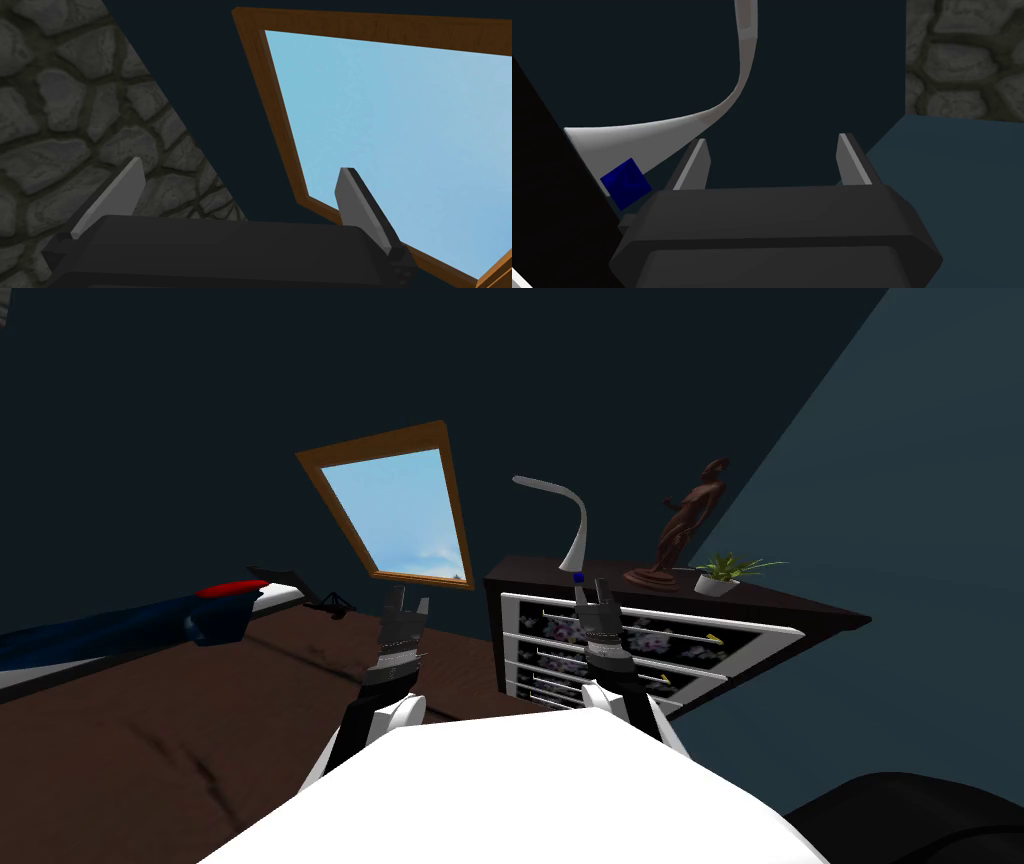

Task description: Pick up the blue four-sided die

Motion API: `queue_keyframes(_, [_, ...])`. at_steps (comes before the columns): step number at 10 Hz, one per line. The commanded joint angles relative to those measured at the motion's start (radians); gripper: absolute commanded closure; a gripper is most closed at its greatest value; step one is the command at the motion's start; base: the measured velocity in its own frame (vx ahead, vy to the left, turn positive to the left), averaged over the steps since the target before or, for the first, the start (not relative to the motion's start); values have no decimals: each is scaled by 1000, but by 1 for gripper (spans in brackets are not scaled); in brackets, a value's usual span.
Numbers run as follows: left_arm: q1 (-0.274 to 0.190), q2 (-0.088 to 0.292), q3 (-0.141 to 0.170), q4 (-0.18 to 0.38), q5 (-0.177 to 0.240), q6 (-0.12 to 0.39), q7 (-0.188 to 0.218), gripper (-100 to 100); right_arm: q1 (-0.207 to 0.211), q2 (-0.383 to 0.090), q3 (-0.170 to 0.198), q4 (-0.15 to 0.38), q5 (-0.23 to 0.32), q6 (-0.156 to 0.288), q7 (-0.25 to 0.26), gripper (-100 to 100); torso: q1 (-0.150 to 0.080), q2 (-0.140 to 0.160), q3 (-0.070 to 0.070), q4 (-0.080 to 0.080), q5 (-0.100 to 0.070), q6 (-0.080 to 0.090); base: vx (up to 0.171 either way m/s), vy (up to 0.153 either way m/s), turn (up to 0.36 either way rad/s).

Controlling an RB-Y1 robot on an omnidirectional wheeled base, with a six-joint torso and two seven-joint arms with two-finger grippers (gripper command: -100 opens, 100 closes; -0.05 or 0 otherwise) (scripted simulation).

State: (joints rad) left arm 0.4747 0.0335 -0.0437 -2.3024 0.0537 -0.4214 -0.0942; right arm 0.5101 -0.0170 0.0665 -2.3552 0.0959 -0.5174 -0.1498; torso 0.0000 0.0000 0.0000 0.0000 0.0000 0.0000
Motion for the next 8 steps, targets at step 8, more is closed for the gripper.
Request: queue_keyframes(8, [0,0,0,0,0,0,0,0,4,-219,-109,79,9,-61,-68,-100,-3,7,4,2,-1,0,-89,-22,-1])
